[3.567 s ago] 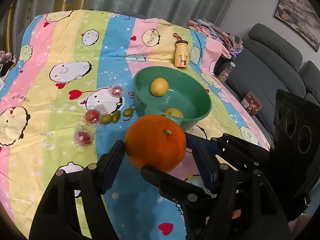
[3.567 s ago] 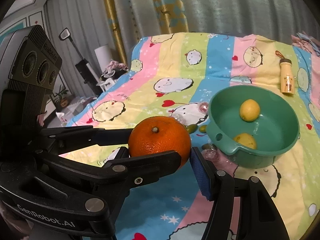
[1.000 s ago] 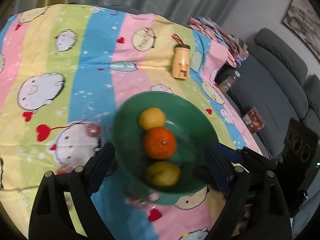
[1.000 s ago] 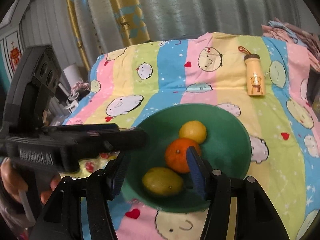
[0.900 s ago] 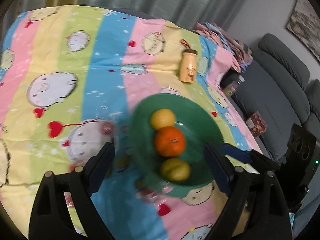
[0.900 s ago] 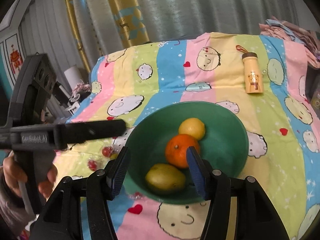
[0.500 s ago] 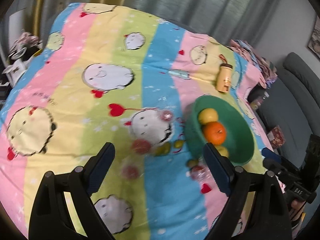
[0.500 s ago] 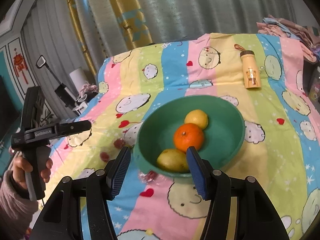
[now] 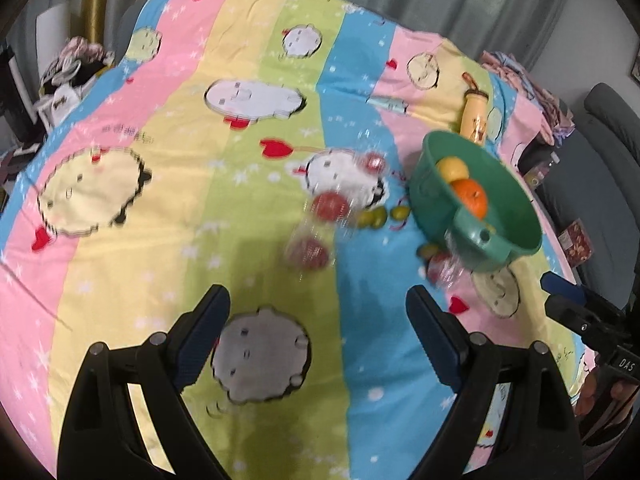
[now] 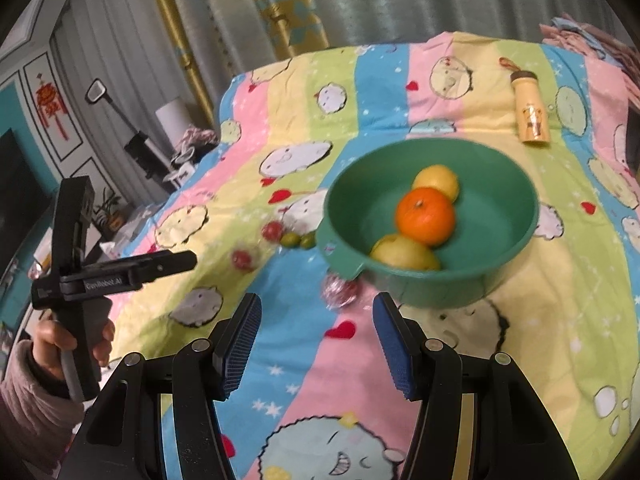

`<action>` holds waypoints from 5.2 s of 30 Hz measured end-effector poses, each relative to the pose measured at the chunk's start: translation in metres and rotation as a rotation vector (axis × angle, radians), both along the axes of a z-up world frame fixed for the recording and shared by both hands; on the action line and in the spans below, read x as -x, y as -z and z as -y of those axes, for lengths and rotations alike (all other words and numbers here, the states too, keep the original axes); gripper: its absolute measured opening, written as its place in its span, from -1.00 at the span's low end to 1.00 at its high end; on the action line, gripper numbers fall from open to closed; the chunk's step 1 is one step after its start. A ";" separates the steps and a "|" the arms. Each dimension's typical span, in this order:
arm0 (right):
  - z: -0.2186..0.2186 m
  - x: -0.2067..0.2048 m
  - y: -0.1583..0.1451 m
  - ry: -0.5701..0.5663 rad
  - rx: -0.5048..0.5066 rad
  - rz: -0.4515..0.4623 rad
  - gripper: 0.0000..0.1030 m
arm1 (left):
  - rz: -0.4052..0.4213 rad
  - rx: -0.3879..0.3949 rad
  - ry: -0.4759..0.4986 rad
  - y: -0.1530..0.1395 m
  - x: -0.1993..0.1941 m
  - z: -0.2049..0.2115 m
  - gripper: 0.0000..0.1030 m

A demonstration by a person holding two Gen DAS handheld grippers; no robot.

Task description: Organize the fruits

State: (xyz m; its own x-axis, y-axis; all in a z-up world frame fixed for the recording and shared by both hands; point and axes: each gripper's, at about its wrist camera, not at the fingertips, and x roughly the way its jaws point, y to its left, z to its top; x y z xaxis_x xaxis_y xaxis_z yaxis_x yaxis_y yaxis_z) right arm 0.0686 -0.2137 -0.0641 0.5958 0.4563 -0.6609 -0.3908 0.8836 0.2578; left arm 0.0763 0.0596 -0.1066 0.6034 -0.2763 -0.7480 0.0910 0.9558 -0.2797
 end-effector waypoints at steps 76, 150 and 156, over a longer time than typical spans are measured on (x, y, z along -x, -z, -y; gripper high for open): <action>-0.028 0.003 0.001 0.028 -0.073 0.055 -0.32 | 0.119 0.047 0.090 -0.016 0.019 0.022 -0.32; 0.072 -0.071 -0.002 0.318 -0.069 0.167 -0.16 | 0.187 -0.157 0.253 -0.038 -0.097 0.152 0.51; 0.078 -0.060 -0.012 0.316 -0.106 0.194 -0.16 | 0.182 -0.121 0.131 -0.041 -0.085 0.100 0.61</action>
